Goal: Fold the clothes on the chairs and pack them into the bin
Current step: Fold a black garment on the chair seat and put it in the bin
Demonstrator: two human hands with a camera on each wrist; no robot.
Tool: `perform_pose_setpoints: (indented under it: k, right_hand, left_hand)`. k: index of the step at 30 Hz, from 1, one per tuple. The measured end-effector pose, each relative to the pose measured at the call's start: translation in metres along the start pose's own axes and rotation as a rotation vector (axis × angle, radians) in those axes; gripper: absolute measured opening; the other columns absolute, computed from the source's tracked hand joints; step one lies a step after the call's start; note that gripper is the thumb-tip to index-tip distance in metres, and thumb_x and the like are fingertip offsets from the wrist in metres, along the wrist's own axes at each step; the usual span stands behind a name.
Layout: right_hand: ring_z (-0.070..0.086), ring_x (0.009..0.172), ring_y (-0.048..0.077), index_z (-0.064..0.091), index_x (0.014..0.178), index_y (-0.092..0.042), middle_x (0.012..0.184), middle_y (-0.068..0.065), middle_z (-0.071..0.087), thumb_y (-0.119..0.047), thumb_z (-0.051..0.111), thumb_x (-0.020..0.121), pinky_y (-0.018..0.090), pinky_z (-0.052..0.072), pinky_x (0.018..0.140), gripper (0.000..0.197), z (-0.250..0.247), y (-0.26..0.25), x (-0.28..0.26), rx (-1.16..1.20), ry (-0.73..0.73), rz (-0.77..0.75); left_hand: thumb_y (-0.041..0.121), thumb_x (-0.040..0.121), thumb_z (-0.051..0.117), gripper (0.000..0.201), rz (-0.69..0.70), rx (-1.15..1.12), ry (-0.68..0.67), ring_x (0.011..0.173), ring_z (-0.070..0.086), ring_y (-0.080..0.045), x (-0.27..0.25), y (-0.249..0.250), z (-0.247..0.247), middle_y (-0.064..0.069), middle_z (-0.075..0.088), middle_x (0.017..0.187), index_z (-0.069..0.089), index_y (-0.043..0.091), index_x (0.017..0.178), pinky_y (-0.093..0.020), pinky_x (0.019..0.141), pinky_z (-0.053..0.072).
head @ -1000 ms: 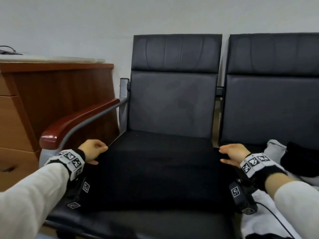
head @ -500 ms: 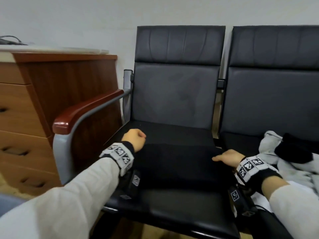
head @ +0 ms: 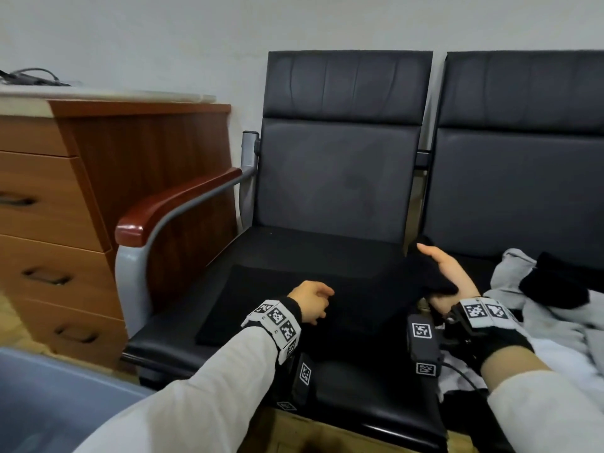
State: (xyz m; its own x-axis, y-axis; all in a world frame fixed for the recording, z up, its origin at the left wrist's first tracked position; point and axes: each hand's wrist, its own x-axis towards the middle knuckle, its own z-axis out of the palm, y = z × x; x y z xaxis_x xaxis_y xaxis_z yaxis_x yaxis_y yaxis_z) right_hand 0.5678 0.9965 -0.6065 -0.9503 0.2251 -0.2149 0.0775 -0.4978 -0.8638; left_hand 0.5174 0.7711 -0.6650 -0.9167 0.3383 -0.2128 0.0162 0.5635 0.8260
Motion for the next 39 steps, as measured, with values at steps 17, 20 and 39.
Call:
perform_pose_setpoints:
  k: [17,20,39]
  right_hand:
    - [0.065,0.092,0.021,0.067,0.108,-0.006,0.100,0.012,0.070,0.001,0.060,0.086,0.031,0.052,0.086,0.024,0.128,0.050,0.005,-0.619,-0.291,-0.391]
    - [0.061,0.097,0.017,0.056,0.125,-0.008,0.111,0.009,0.065,0.001,0.062,0.087,0.015,0.050,0.076,0.040,0.148,0.077,0.002,-0.708,-0.391,-0.312]
    - [0.048,0.062,0.008,0.064,0.094,-0.027,0.074,-0.006,0.054,-0.018,0.061,0.088,0.020,0.036,0.047,0.011,0.057,0.074,0.004,-1.233,-0.143,0.014]
  left_hand:
    - [0.022,0.102,0.027,0.036,-0.288,-0.866,0.277,0.078,0.064,-0.030,0.000,-0.019,-0.046,-0.017,0.060,0.109,0.050,-0.002,0.117,-0.032,0.065,0.050]
    - [0.044,0.098,0.028,0.057,-0.381,-0.788,0.312,0.066,0.064,-0.028,-0.005,-0.049,-0.068,-0.018,0.064,0.092,0.052,-0.005,0.115,-0.027,0.050,0.051]
    - [0.012,0.095,0.051,0.059,-0.165,0.123,0.386,0.133,0.041,-0.028,-0.007,-0.056,-0.084,-0.011,0.038,0.148,0.027,0.016,0.148,-0.037,0.110,0.036]
